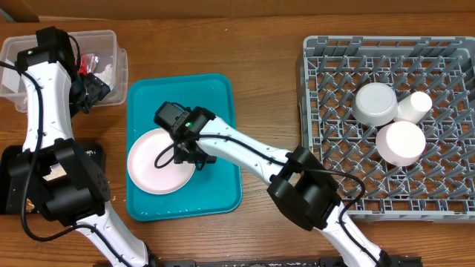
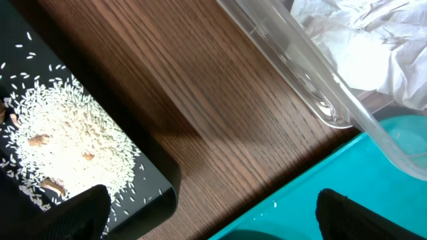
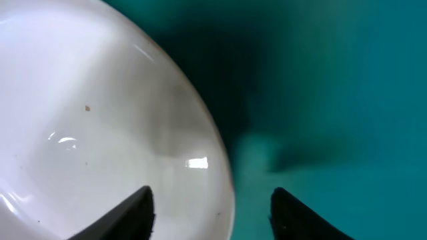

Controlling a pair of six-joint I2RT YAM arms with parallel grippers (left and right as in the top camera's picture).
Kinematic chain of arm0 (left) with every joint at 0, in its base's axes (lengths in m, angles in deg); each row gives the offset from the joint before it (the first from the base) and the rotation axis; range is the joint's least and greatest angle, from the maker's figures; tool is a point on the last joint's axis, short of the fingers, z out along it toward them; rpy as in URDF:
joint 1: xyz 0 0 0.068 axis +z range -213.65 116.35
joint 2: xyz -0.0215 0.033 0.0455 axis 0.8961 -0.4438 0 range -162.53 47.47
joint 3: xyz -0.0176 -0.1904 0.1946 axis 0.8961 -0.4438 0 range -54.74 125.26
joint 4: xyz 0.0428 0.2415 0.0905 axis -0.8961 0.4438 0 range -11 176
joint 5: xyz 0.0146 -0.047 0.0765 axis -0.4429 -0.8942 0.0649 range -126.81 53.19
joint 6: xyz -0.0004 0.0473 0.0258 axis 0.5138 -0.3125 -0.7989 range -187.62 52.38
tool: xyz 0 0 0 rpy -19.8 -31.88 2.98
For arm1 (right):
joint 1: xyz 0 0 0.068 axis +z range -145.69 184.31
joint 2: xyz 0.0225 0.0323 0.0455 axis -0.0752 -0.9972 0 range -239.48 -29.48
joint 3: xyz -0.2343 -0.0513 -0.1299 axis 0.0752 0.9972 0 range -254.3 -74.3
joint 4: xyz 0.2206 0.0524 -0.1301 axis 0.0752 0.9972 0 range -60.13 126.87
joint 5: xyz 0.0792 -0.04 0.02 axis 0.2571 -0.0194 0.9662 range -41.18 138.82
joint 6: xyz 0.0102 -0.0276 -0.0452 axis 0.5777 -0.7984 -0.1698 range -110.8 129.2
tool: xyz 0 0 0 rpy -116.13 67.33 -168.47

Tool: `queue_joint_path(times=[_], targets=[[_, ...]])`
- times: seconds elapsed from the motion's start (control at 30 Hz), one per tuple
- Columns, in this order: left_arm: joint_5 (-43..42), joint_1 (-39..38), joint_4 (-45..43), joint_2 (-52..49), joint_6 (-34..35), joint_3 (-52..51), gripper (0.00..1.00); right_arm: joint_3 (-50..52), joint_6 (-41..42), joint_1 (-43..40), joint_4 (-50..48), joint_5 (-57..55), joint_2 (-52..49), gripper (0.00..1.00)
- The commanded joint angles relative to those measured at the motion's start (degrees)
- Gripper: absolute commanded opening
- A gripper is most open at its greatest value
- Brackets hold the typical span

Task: Sort waste into correct bins and load items into the dishwasher
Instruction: 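Move the right gripper left to the white plate on the teal tray, then grasp the white plate's rim with the right gripper and lift it, then carry the white plate right and stand it upright in the rack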

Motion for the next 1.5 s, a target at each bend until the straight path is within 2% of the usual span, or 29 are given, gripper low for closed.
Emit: queue_joint_path(times=[0.0,0.13,0.5,0.6,0.67,0.77,0.87,1.1,1.33,1.4,1.47], targets=[[0.37,0.17,-0.04,-0.02,0.74,-0.17,1.0,0.02,0.85,0.5,-0.59,-0.61,-0.9,0.49],[0.35,0.17,-0.04,-0.02,0.74,-0.17,1.0,0.02,1.03,0.68,-0.5,-0.83,-0.92,0.45],[0.37,0.17,-0.04,-0.02,0.74,-0.17,1.0,2.8,2.14,0.68,-0.31,-2.32,-0.94,0.46],[0.35,0.17,-0.04,-0.02,0.74,-0.17,1.0,3.41,2.12,0.66,-0.46,-1.46,-0.94,0.3],[0.37,0.17,-0.04,-0.02,0.74,-0.17,1.0,3.43,2.12,0.66,-0.37,-1.42,-0.94,0.13],[0.37,0.17,-0.04,-0.02,0.74,-0.17,1.0,2.47,2.1,0.52,0.09,-0.13,-0.94,0.04],[0.37,0.17,-0.04,-0.02,0.74,-0.17,1.0,-0.57,1.88,-0.66,1.99,2.45,-0.83,0.04],[0.37,0.17,-0.04,-0.02,0.74,-0.17,1.0,-15.69,-2.38,-8.74,15.47,1.44,1.57,0.04],[0.35,0.17,-0.04,-0.02,0.74,-0.17,1.0,-32.46,-3.19,-21.05,34.95,-17.38,4.11,0.04],[0.35,0.17,-0.04,-0.02,0.74,-0.17,1.0,-33.97,-11.39,-25.44,35.15,-17.57,5.64,0.04],[0.37,0.17,-0.04,-0.02,0.74,-0.17,1.0,-33.99,-15.17,-29.62,35.15,-17.79,7.19,0.04]])
